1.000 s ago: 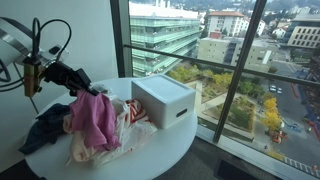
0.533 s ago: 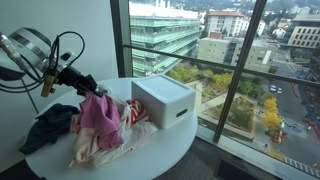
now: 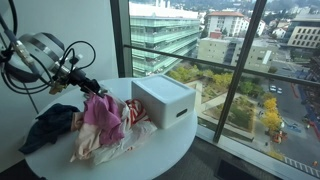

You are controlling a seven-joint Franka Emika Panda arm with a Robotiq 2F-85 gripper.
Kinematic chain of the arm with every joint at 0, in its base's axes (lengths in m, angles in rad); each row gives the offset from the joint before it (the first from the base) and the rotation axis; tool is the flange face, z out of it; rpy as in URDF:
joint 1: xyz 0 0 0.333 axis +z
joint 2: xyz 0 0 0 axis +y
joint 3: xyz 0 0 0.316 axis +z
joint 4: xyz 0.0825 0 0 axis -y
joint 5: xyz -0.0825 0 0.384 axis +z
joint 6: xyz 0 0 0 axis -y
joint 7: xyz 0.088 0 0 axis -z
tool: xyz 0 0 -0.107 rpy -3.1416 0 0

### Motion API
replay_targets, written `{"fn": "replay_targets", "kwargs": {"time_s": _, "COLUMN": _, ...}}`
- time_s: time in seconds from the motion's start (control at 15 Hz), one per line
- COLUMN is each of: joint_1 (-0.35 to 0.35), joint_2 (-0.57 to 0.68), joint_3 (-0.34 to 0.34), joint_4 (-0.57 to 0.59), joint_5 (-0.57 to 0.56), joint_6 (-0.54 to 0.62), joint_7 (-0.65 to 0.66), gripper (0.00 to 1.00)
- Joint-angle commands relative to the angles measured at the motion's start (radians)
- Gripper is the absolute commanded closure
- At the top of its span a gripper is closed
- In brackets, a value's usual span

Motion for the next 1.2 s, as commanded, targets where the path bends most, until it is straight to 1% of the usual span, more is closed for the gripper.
{"fn": "replay_targets", "kwargs": {"time_s": 0.0, "joint_1": -0.021, "joint_2": 0.026, "joint_3": -0.033, "joint_4": -0.021, "joint_5": -0.015, "joint_6": 0.067, "joint_7": 0.062, "gripper": 0.91}}
{"fn": "replay_targets", "kwargs": {"time_s": 0.4, "joint_1": -0.040, "joint_2": 0.155, "joint_3": -0.074, "joint_4": -0.003, "joint_5": -0.019, "joint_6": 0.226, "joint_7": 0.080, "gripper": 0.90}}
{"fn": "replay_targets", "kwargs": {"time_s": 0.6, "joint_1": -0.056, "joint_2": 0.227, "joint_3": -0.097, "joint_4": 0.013, "joint_5": 0.028, "joint_6": 0.285, "joint_7": 0.049, "gripper": 0.90}}
{"fn": "replay_targets", "kwargs": {"time_s": 0.73, "joint_1": -0.062, "joint_2": 0.251, "joint_3": -0.106, "joint_4": 0.014, "joint_5": 0.053, "joint_6": 0.315, "joint_7": 0.032, "gripper": 0.90}}
{"fn": "replay_targets", "kwargs": {"time_s": 0.8, "joint_1": -0.067, "joint_2": 0.252, "joint_3": -0.104, "joint_4": 0.010, "joint_5": 0.078, "joint_6": 0.323, "joint_7": 0.011, "gripper": 0.85}}
{"fn": "replay_targets", "kwargs": {"time_s": 0.87, "joint_1": -0.071, "joint_2": 0.247, "joint_3": -0.097, "joint_4": 0.005, "joint_5": 0.115, "joint_6": 0.313, "joint_7": -0.033, "gripper": 0.64}}
{"fn": "replay_targets", "kwargs": {"time_s": 0.93, "joint_1": -0.070, "joint_2": 0.222, "joint_3": -0.091, "joint_4": -0.007, "joint_5": 0.145, "joint_6": 0.306, "joint_7": -0.073, "gripper": 0.60}}
{"fn": "replay_targets", "kwargs": {"time_s": 1.0, "joint_1": -0.061, "joint_2": 0.198, "joint_3": -0.092, "joint_4": -0.014, "joint_5": 0.172, "joint_6": 0.292, "joint_7": -0.094, "gripper": 0.53}}
{"fn": "replay_targets", "kwargs": {"time_s": 1.13, "joint_1": -0.059, "joint_2": 0.120, "joint_3": -0.081, "joint_4": -0.042, "joint_5": 0.251, "joint_6": 0.280, "joint_7": -0.155, "gripper": 0.38}}
